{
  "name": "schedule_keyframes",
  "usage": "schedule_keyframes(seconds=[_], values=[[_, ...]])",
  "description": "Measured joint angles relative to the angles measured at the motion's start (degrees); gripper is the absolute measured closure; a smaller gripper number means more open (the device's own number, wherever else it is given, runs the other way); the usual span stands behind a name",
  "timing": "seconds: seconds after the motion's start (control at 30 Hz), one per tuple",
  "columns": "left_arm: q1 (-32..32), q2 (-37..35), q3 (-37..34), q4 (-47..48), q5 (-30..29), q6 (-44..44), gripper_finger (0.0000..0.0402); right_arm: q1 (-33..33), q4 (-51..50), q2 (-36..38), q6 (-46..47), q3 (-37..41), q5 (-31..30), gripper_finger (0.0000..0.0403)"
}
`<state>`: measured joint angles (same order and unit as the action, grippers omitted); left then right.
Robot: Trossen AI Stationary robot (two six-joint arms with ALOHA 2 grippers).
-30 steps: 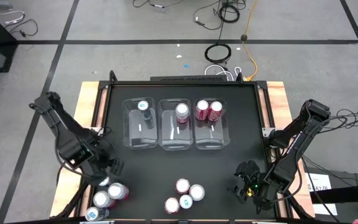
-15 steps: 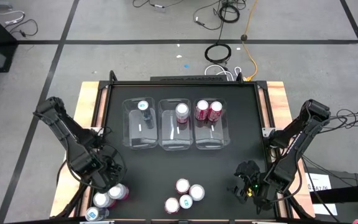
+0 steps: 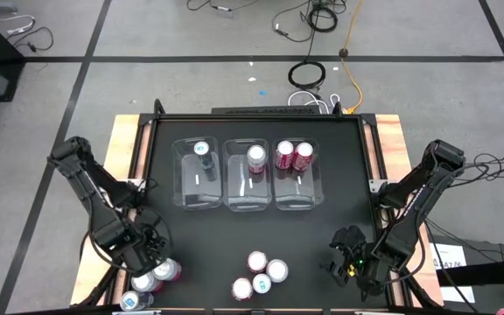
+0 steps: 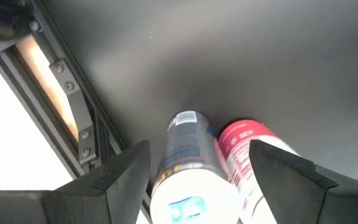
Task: Sort soda cans
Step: Put the blue soda can into the left transparent bin
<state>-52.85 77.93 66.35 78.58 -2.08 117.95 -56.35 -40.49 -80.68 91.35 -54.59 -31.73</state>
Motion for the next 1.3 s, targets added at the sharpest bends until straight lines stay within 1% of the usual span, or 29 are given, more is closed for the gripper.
schedule_keyframes(seconds=[0.37, 0.73, 1.07, 1.3], values=[[-3.44, 0.00, 0.00, -1.29, 0.23, 0.20, 0.0118, 0.01, 0.02, -0.02, 0.07, 0.00, -0.04, 0.0007], [-3.56, 0.04, 0.00, -1.72, 0.14, -3.01, 0.0118, 1.16, 0.08, -0.02, 0.09, 0.00, -0.09, 0.0007], [-3.66, 0.07, 0.00, -1.58, 0.16, -3.37, 0.0118, 1.30, 1.64, -0.02, -0.35, -0.02, -0.07, 0.0007], [-5.95, 1.94, 0.00, -2.01, 0.19, -3.36, 0.0118, 1.30, 2.33, -0.02, -0.51, -0.05, -0.07, 0.0007]])
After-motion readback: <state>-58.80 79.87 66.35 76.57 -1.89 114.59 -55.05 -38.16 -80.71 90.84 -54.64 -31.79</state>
